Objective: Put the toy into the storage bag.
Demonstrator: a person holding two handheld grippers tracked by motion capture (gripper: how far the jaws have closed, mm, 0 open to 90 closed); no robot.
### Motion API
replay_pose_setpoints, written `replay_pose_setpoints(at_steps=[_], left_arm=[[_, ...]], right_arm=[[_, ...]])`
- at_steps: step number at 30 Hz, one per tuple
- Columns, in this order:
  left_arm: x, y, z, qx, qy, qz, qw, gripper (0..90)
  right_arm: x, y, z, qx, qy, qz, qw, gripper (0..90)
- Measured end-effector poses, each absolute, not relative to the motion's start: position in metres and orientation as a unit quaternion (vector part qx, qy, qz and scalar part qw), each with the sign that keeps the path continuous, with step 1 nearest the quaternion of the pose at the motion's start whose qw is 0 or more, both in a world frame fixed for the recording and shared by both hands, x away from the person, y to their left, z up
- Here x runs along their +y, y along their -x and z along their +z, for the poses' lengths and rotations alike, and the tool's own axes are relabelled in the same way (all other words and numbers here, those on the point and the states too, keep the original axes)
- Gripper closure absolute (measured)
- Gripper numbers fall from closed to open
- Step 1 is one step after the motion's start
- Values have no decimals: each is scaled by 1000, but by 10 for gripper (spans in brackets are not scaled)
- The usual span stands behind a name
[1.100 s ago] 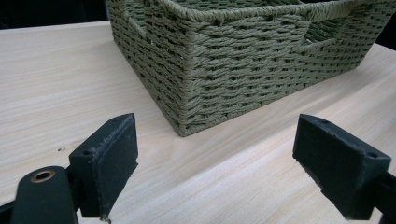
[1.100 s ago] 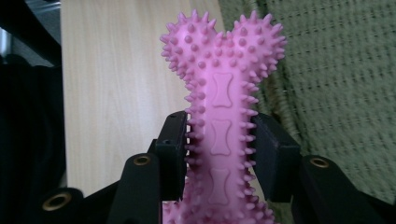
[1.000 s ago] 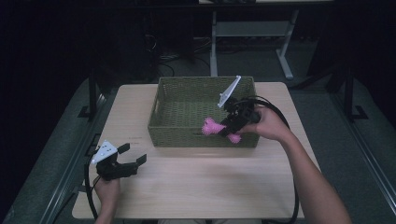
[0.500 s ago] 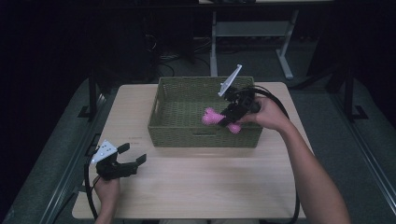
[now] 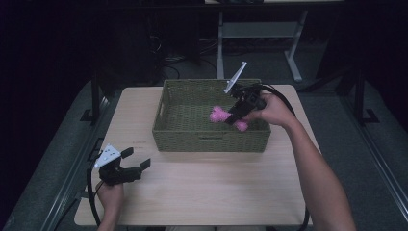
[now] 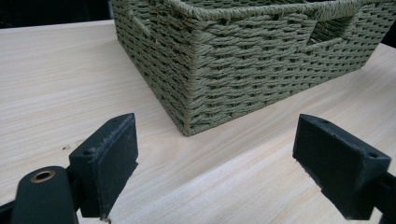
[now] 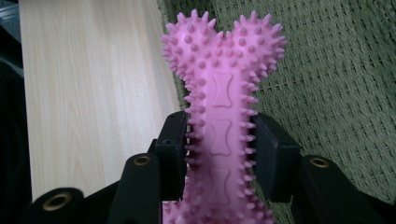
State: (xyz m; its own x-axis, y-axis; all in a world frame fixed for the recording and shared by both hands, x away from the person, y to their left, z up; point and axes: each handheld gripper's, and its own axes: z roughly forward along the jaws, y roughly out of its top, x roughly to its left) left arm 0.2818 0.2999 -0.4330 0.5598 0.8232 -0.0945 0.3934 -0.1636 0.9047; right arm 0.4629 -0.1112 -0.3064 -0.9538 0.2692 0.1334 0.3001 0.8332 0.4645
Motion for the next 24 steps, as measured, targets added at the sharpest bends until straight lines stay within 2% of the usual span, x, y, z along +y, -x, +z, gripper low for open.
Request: replay_pose_setpoints(at_steps=[24], left_arm=[[301,-282,-433,419,-728,217,498,136]], right_arm=[[-112,-488,-330,-955,169,-242,43,579]])
